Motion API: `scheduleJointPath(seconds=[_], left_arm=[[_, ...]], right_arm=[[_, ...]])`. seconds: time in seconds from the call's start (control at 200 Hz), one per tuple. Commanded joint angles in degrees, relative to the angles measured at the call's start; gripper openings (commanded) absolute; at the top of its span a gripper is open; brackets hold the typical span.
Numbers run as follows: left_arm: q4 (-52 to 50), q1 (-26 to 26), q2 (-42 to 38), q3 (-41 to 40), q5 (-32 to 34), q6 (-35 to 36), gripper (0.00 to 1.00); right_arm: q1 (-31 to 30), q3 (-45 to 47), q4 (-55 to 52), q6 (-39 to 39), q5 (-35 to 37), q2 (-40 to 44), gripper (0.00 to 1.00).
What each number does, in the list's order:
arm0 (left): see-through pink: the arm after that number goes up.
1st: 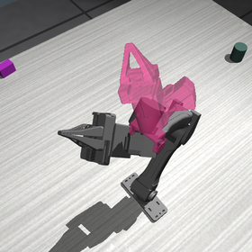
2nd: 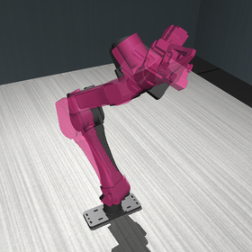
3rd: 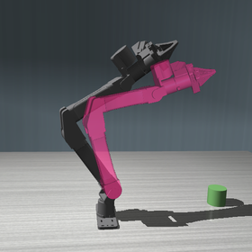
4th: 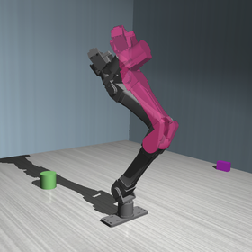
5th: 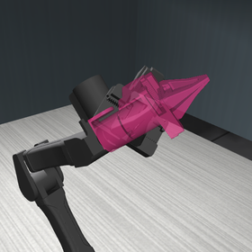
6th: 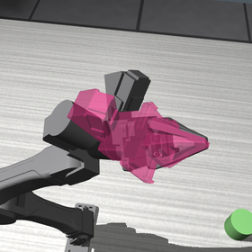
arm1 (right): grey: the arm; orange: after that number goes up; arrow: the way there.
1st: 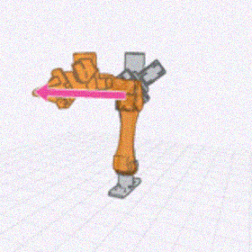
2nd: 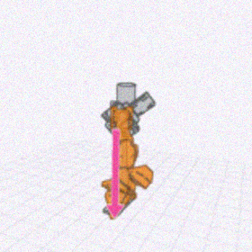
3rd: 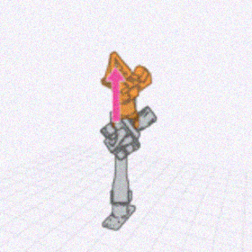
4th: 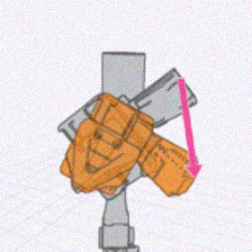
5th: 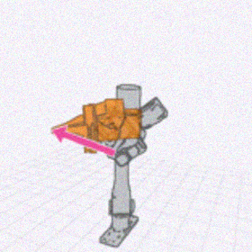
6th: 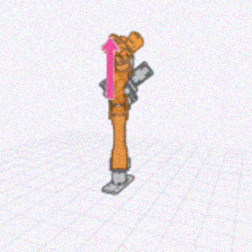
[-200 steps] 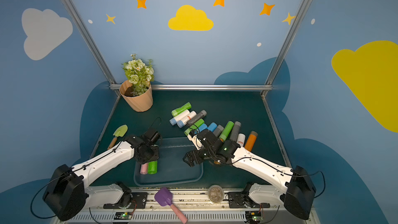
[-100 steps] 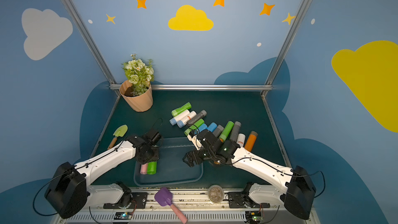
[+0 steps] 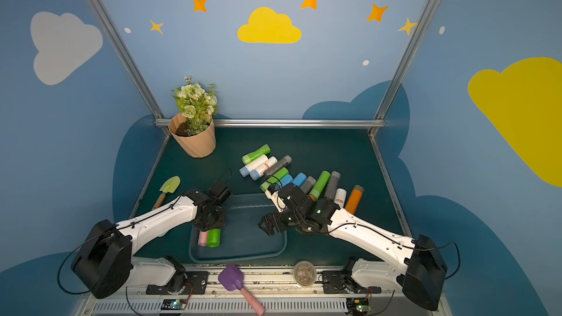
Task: Put the roll of trash bags into the storage box
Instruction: Place the roll of trash bags in the storage box.
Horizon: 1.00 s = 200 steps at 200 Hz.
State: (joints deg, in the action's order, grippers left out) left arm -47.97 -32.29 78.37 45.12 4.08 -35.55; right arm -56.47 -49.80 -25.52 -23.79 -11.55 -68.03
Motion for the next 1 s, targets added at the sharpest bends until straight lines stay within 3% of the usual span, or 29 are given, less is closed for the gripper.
scheduleJointPath(seconds=[0.0,0.996], left_arm=[[-0.05,-0.11,0.77,-0.20,1.64,0.56,0.38],[1.73,-0.58,4.00,-1.05,3.44,0.33,0.42]], right_arm=[[-0.33,0.60,0.35,-0.42,0.31,1.01,0.97],[-0.40,-0.16,-0.59,0.06,0.88,0.59,0.97]])
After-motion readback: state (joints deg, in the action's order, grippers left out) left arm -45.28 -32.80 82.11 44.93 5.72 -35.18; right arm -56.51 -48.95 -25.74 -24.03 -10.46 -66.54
